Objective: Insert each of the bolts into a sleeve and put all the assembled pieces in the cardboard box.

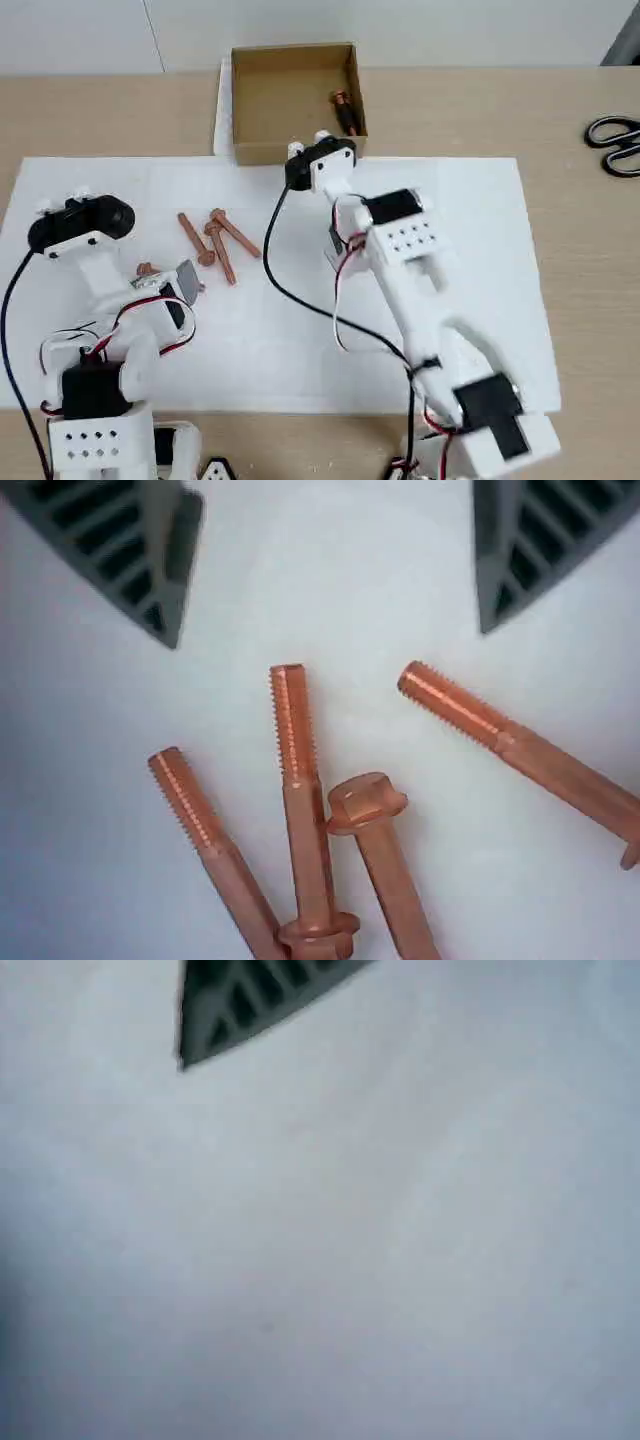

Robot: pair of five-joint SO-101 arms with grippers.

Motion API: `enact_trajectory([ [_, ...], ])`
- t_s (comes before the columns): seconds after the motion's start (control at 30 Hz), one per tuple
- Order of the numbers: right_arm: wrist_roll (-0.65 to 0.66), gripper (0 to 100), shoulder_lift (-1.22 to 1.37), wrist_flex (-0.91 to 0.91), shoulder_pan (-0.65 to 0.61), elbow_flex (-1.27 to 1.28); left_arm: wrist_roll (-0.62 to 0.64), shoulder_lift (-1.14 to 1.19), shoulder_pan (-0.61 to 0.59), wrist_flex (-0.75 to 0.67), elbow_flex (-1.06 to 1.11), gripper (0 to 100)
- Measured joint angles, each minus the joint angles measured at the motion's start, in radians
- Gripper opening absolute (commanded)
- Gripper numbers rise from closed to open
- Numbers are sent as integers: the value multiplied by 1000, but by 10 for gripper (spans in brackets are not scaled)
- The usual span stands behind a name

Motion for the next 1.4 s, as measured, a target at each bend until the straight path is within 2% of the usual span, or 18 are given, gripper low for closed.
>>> enact_trajectory([
  [0.27,0,143,222,18,0,-219,0,0,0,0,0,185],
  [0.53,0,143,371,18,20,-336,0,0,0,0,0,185],
  [0.87,31,143,457,18,60,-359,0,0,0,-12,12,185],
  [1.3,31,142,529,29,49,-390,0,0,0,-18,12,185],
  [1.4,31,91,539,32,49,-399,0,0,0,-18,12,185],
])
